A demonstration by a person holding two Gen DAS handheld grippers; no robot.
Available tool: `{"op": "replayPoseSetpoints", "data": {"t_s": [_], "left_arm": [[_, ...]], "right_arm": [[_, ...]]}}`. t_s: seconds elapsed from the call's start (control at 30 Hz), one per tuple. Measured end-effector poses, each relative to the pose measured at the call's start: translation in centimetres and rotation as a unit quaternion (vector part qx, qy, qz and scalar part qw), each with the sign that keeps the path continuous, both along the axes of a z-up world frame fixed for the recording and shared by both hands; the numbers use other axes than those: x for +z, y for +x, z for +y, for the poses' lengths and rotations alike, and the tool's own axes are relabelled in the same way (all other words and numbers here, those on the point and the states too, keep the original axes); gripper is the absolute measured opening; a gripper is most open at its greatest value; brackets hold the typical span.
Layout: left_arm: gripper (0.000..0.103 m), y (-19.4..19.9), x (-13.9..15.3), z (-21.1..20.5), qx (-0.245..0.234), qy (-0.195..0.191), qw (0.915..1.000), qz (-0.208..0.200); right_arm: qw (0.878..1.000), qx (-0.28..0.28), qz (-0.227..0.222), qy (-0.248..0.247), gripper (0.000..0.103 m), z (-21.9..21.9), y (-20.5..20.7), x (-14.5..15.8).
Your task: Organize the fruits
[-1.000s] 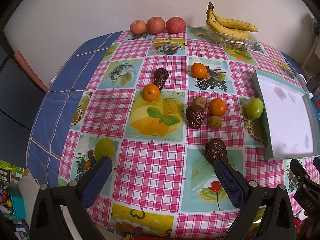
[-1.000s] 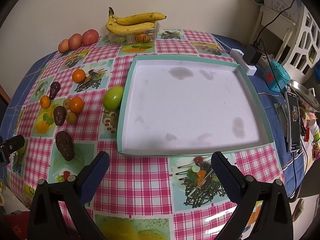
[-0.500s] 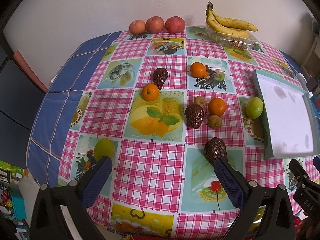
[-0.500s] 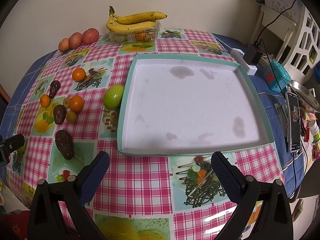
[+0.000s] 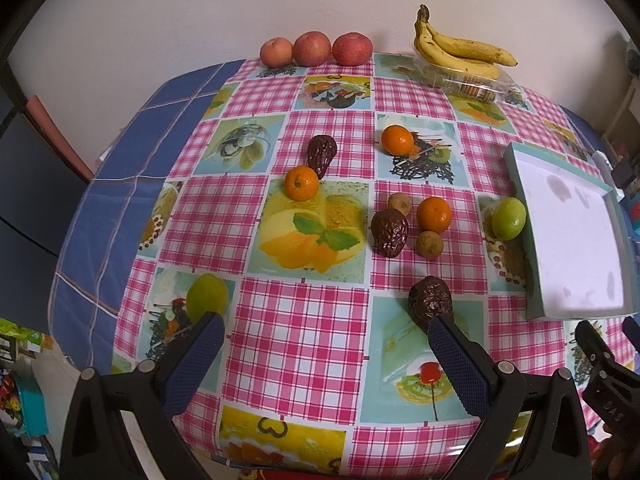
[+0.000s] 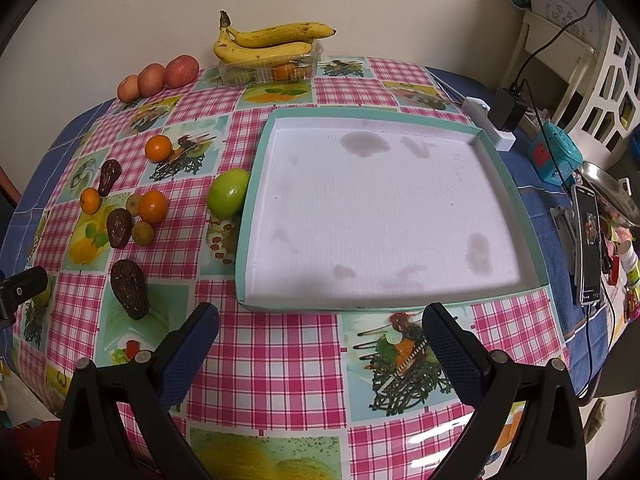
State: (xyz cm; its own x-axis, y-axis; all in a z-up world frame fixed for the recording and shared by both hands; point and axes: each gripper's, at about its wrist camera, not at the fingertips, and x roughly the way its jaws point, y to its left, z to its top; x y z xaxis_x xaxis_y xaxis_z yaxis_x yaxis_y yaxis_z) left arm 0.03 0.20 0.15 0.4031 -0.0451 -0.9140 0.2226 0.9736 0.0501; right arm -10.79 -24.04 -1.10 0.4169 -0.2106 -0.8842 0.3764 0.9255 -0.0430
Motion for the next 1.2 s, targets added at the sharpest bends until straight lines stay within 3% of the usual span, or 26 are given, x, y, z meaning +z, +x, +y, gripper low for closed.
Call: {"op": "replayPoseSetpoints", "data": {"t_s": [0.27,0.53,0.67,0.77,1.03,1.2], "left_arm": [[0.103,1.0,0.1,2.1,0.026,-0.055,0.9980,0.019],[0.103,2.6,0.6,6.2,0.055,-0.099,0.9935,-0.011],[0.103,3.2,1.0,8.1,0.053,-0.107,0.9921,-0.038],[0.103,3.5,1.2,9.4,0.059,-0.103,0.9915,-0.053],[0.103,4.2,0.1,12.0,0.061,-0.080,0.9937,-0.049],[0.103,4.4,-2.0,11.9,0.045,-0.030,0.9978,-0.039]], "right_arm": [[1.000,0.013,-0.013,0.007,0.101,1.1,1.6,0.8],[0.997,0.049,-0.058,0.036,0.101,3.5,3.5,1.9],[0.991,0.084,-0.059,0.080,0.101,5.4,5.2,1.8],[0.989,0.108,-0.049,0.086,0.101,7.2,6.3,1.3],[0.984,0.152,-0.040,0.082,0.101,10.8,7.6,0.6],[0.983,0.162,-0.011,0.083,0.101,11.7,8.5,-0.9]]}}
